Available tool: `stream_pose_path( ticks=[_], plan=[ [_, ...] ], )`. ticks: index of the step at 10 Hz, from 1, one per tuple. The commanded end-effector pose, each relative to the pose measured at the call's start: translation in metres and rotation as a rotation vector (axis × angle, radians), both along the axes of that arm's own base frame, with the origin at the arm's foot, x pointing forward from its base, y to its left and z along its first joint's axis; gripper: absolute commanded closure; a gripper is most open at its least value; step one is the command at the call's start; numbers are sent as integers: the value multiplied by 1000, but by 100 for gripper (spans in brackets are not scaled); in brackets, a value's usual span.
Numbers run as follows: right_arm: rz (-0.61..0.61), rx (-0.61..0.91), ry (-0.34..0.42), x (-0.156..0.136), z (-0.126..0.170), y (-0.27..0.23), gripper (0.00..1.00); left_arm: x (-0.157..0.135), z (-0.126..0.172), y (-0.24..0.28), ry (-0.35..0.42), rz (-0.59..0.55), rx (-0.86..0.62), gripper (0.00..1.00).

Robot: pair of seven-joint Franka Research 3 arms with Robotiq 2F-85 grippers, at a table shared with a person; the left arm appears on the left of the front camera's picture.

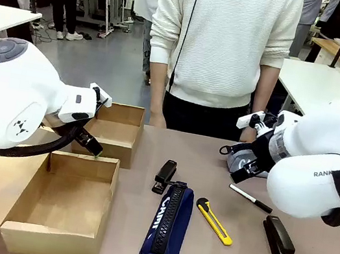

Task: Place items inside the box.
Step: Pick up a Pencil pouch or Stapler and place it inside the Mailer Box closest to the robot.

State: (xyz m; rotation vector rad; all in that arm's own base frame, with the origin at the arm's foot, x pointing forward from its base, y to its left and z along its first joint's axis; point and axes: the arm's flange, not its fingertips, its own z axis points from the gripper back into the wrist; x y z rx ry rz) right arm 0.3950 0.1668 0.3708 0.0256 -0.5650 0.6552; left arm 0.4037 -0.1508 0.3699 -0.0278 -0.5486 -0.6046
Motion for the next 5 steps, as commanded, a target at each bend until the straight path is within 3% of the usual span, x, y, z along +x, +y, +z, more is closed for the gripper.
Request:
stream_pose_path(
  ticks=[1,5],
  plan=[
    [0,0,0,0,0,0,0,0,0,0,0,0,0,0],
    [0,0,0,0,0,0,0,0,0,0,0,0,0,0]
  ],
)
